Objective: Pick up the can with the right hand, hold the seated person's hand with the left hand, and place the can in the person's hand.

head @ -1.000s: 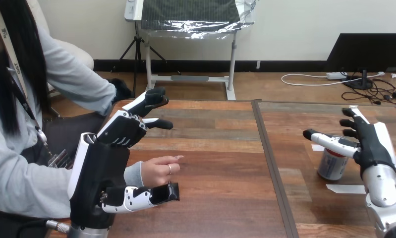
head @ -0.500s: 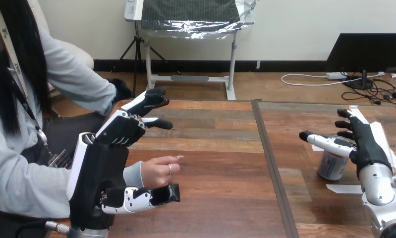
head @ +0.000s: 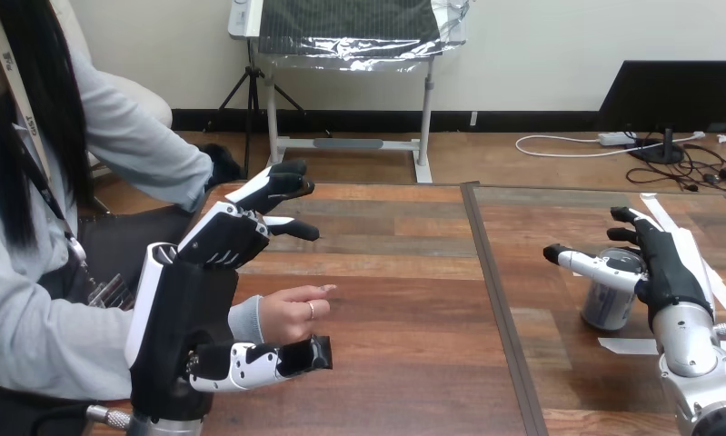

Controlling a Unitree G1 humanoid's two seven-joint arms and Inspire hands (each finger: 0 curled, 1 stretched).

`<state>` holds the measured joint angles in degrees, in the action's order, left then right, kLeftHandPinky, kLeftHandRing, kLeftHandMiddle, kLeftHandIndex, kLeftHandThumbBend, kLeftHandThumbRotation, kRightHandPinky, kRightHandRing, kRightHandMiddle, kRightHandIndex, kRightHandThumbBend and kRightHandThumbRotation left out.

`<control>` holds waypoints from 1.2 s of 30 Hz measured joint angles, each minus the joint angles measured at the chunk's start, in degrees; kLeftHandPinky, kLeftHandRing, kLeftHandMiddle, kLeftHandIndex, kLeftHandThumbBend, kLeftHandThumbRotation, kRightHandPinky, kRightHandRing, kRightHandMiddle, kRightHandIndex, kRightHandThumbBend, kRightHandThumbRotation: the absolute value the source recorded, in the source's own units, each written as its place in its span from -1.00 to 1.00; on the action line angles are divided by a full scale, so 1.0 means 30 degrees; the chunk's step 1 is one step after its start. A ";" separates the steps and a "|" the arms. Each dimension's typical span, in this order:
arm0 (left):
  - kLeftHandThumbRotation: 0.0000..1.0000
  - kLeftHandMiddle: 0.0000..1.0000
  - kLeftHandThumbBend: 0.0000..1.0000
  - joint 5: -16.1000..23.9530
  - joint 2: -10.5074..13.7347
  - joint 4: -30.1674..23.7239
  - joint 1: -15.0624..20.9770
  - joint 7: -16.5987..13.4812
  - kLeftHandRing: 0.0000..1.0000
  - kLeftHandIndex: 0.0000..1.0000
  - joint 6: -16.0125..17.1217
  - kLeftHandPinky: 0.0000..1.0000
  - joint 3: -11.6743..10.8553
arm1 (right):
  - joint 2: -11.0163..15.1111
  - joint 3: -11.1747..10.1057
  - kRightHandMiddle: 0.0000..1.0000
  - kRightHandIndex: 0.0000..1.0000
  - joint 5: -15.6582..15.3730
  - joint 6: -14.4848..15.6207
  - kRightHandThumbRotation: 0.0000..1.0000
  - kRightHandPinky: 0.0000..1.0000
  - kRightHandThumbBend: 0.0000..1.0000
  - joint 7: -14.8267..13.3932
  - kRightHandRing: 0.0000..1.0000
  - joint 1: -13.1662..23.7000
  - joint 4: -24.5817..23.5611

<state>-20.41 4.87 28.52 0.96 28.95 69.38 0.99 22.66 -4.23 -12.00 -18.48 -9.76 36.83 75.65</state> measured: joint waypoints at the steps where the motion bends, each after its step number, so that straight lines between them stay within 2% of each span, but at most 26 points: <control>1: -0.17 0.68 1.00 0.0005 -0.0007 0.0000 -0.0003 -0.0021 0.61 0.52 0.0028 0.22 0.0001 | 0.0000 -0.0012 0.71 0.78 0.0011 0.0020 -0.33 0.46 1.00 0.0036 0.68 0.0000 0.0000; 17: -0.18 0.67 1.00 -0.0024 -0.0035 -0.0039 -0.0183 -0.0121 0.60 0.50 0.0065 0.18 0.0025 | 0.0000 -0.0021 0.69 0.78 -0.0028 0.0321 -0.31 0.46 1.00 0.0247 0.63 0.0002 0.0038; 23: -0.20 0.67 1.00 -0.0160 -0.0029 -0.0092 -0.0324 -0.0076 0.61 0.50 0.0059 0.18 0.0095 | 0.0001 -0.0022 0.68 0.76 -0.0065 0.0321 -0.36 0.36 1.00 0.0245 0.55 0.0002 0.0039; 32: -0.21 0.67 1.00 -0.0618 -0.0018 -0.0135 -0.0353 0.0129 0.61 0.50 0.0051 0.18 0.0174 | 0.0001 -0.0032 0.55 0.62 -0.0060 0.0321 -0.54 0.21 1.00 0.0220 0.41 0.0002 0.0039; 33: -0.21 0.67 1.00 -0.0660 -0.0011 -0.0143 -0.0353 0.0152 0.61 0.51 0.0050 0.19 0.0173 | 0.0001 -0.0035 0.51 0.56 -0.0057 0.0320 -0.64 0.16 1.00 0.0203 0.37 0.0002 0.0039; 36: -0.21 0.68 1.00 -0.0743 0.0008 -0.0171 -0.0353 0.0220 0.62 0.51 0.0032 0.19 0.0171 | -0.0005 -0.0050 0.46 0.50 -0.0026 0.0319 -0.76 0.11 1.00 0.0147 0.33 0.0001 0.0039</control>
<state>-22.64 4.90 28.01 -0.10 29.61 69.47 1.51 22.65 -4.38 -12.08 -17.52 -9.32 36.83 75.77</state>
